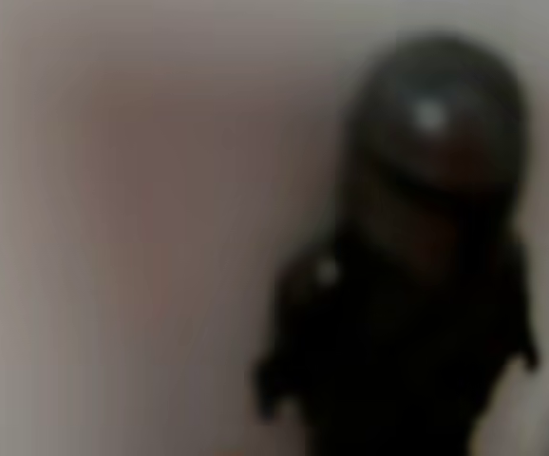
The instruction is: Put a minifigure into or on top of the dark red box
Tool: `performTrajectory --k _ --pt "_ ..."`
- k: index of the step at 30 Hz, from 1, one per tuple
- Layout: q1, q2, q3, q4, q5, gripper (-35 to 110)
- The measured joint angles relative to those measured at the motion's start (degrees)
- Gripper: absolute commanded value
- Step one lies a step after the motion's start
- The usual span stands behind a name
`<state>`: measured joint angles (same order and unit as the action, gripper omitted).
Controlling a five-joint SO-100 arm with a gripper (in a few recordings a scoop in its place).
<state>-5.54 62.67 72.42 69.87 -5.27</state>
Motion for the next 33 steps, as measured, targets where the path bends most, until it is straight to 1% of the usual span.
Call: performTrajectory --k 4,16,33 --pt "0.2 -1.4 -1.5 0.2 0.0 23" --pt "0.3 -7.4 -9.1 5.6 0.2 25" --pt "1.6 -9.1 -10.5 5.8 0.2 16"
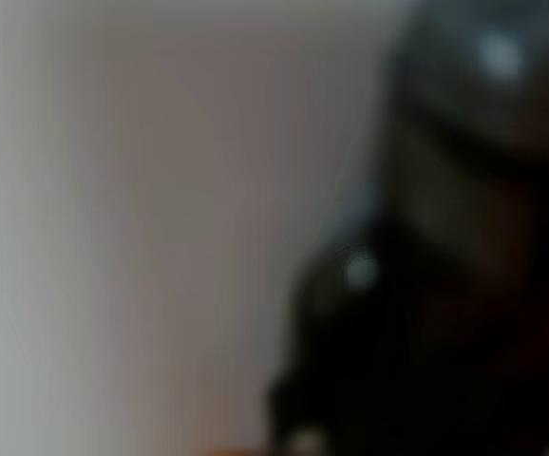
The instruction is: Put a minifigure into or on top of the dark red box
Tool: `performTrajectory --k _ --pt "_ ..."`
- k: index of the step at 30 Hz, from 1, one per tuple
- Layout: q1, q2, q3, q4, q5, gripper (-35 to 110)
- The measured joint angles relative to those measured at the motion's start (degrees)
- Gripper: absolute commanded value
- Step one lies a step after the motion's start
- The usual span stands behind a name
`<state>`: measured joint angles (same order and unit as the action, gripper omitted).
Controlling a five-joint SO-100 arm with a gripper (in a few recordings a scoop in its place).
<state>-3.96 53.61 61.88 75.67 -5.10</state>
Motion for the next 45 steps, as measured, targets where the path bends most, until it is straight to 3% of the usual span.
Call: performTrajectory --k 30,40,45 --pt "1.9 4.4 3.6 3.2 0.7 0" --pt "23.5 46.4 31.2 2.2 6.2 0" --pt "36.6 56.1 38.5 0.8 11.0 0"
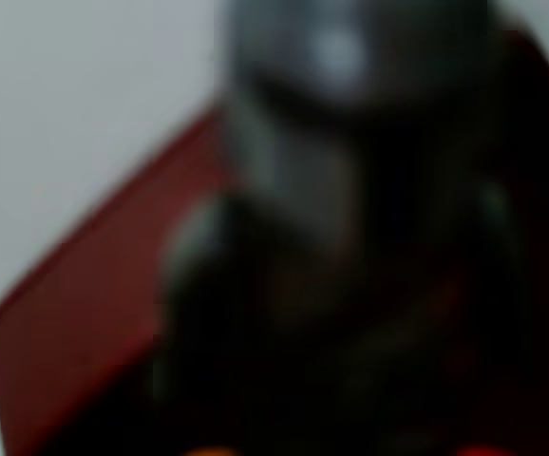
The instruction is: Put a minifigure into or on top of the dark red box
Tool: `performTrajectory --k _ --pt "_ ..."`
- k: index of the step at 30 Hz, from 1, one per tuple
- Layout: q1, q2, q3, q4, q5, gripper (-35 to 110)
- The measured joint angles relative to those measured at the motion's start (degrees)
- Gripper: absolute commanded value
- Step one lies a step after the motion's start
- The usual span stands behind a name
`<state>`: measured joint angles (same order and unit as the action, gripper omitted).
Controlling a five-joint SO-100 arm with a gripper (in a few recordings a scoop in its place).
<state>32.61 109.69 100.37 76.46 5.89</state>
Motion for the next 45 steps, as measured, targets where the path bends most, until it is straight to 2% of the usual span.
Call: performTrajectory --k 5,9,12,16,19,25,29,37,41,43,45 --pt "7.7 -3.9 0.6 -3.9 2.4 0" --pt "8.7 -12.8 -1.5 -7.2 3.4 1" --pt "9.7 -18.8 -4.0 -8.6 3.3 20" --pt "10.3 -19.3 -4.2 -9.7 3.7 21" --pt "9.5 -16.3 -1.8 -10.5 3.0 22" --pt "3.4 5.2 12.0 -11.1 0.6 22" --pt "-4.2 25.0 22.5 -7.8 -0.1 23" --pt "-33.0 67.8 37.3 1.7 -1.8 26" --pt "-46.8 79.0 45.0 1.5 1.6 19" --pt "-53.3 80.7 50.3 1.0 1.8 10" --pt "-60.6 81.6 53.7 -0.4 1.7 8"
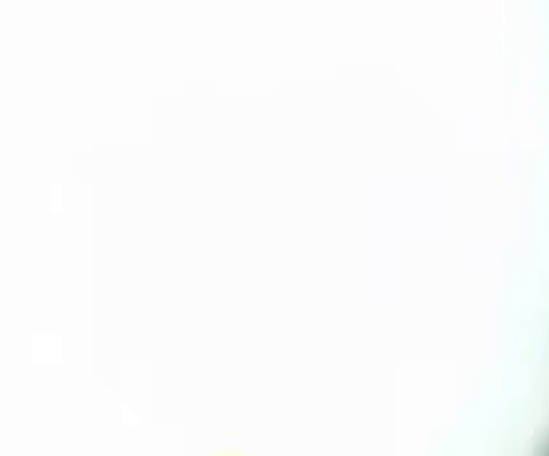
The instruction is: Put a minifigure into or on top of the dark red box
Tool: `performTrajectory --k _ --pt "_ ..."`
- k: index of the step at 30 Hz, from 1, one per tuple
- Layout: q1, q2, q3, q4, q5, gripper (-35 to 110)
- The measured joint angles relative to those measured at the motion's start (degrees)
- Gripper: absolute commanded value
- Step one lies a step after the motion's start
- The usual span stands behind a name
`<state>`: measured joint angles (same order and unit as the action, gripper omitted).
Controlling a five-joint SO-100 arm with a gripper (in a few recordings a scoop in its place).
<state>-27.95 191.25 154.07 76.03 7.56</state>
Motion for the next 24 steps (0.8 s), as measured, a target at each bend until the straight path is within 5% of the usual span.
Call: performTrajectory --k 7,24 --pt "-12.8 3.2 11.7 -1.1 -1.1 2" --pt "-20.4 3.3 20.1 -4.2 -7.0 0"
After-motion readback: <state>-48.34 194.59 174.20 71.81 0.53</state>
